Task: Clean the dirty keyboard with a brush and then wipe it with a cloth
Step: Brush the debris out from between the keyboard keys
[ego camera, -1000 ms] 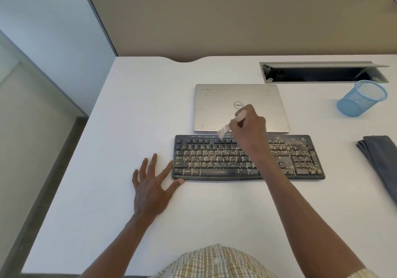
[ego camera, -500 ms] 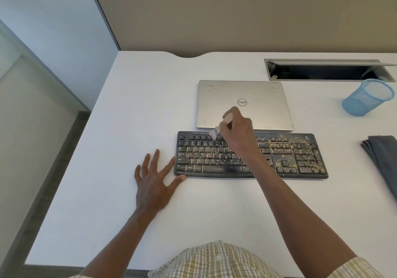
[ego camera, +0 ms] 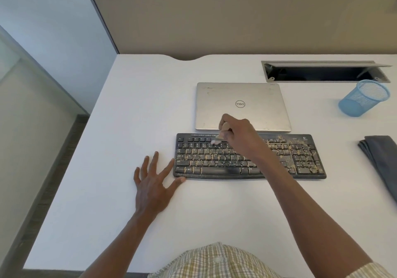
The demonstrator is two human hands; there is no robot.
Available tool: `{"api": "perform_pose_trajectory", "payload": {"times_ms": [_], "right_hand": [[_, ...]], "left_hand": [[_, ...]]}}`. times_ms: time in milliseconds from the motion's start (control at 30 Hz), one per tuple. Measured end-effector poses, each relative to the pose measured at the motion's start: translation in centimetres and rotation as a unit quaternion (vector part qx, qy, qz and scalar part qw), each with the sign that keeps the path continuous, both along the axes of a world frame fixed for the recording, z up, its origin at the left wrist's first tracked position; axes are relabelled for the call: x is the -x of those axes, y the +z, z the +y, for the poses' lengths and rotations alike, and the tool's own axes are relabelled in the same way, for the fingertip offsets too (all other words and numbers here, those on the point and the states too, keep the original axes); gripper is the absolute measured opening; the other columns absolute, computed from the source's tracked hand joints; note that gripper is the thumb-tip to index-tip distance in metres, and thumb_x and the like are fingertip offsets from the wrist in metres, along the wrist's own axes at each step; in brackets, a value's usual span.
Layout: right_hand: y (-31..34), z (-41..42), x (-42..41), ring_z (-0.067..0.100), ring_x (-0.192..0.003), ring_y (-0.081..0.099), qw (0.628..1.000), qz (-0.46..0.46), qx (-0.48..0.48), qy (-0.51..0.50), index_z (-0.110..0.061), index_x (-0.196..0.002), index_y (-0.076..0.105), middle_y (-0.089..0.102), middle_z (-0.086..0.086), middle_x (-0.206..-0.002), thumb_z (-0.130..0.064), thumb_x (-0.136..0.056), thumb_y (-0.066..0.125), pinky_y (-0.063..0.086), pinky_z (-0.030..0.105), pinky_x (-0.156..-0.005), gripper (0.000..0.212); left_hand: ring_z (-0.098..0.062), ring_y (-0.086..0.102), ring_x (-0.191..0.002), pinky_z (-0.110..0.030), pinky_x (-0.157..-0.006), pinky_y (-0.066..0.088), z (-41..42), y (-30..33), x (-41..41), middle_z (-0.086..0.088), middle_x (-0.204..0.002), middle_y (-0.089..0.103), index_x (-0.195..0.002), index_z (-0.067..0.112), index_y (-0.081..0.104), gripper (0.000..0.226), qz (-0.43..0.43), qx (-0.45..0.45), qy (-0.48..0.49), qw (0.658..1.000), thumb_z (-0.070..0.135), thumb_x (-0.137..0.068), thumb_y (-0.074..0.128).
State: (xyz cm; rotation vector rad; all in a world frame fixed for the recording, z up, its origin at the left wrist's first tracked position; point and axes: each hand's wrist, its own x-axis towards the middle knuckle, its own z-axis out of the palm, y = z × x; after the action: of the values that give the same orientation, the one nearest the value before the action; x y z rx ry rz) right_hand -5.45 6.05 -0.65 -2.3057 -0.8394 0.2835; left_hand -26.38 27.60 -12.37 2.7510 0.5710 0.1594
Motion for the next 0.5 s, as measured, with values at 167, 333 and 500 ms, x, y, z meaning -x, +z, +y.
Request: {"api": "perform_pose_trajectory", "payload": {"times_ms": [167,333,500], "right_hand": [[0.1,-4.2,-0.8,-0.005,-0.047,0.048,0.997,-0.057,0.047,-0.019,-0.013,-0.094,0.053,0.063,-0.002,-0.072,0.004,-0.094,0.052,0.035,0.012,-0.04,0.017],[0.7,-5.5,-1.2,0.0,-0.053,0.052,0.995,-0.069,0.027,-0.068,-0.016,-0.091,0.051,0.064,-0.002,-0.07,0.004,-0.092,0.053,0.034,0.016,-0.044,0.019],[0.9,-2.5,0.2,0.01,-0.055,0.061,0.998,-0.032,-0.019,-0.054,-0.014,-0.097,0.054,0.061,-0.007,-0.07,0.003,-0.092,0.054,0.047,0.027,-0.044,0.017]], "left_hand": [[-0.033,0.013,-0.155,-0.057,-0.121,0.014,0.0,0.1,0.0,-0.008,-0.167,0.023,-0.146,0.043,0.05,0.078,-0.005,0.001,0.002,1.0,0.088,-0.087,0.025],[-0.031,0.011,-0.155,-0.057,-0.122,0.013,0.0,-0.1,0.1,-0.006,-0.168,0.021,-0.146,0.044,0.049,0.078,-0.001,0.001,0.002,1.0,0.088,-0.086,0.026],[-0.029,0.01,-0.156,-0.055,-0.122,0.011,0.0,0.1,0.0,-0.005,-0.168,0.02,-0.146,0.044,0.05,0.076,0.002,0.0,0.003,1.0,0.086,-0.086,0.03]]}}
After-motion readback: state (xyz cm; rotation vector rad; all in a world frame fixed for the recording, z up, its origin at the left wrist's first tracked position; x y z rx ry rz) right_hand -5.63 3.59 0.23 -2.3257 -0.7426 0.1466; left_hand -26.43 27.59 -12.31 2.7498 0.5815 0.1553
